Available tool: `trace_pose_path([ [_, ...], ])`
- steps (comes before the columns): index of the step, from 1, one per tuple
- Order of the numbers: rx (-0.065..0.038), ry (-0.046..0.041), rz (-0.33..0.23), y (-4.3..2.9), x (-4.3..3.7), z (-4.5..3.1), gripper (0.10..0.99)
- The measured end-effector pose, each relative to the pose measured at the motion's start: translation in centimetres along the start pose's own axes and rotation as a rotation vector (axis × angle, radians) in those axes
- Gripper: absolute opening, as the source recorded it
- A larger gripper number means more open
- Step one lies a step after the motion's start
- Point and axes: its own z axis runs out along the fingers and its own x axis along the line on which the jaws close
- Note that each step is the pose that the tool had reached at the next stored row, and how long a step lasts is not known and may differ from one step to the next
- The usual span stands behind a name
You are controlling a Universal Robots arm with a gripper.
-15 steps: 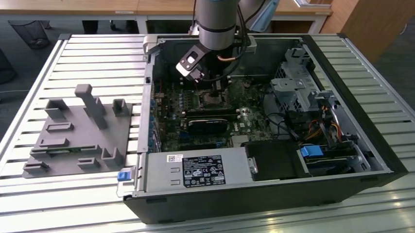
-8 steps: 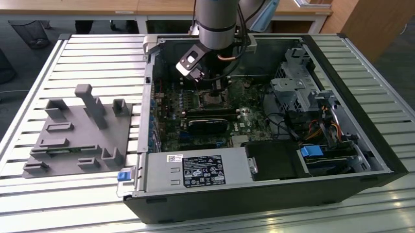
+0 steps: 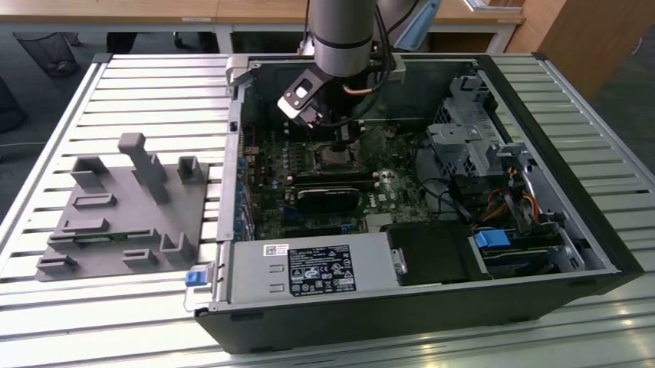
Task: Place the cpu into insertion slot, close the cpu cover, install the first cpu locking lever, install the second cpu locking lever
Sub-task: 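Close the cpu cover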
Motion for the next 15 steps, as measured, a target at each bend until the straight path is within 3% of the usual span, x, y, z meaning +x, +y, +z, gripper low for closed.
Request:
trace_pose_path([
  [9,0.000,0.0028,0.000,0.05,0.04,-0.83,0.106],
  [15,0.000,0.0030,0.000,0.13,0.08,-2.06,0.106],
])
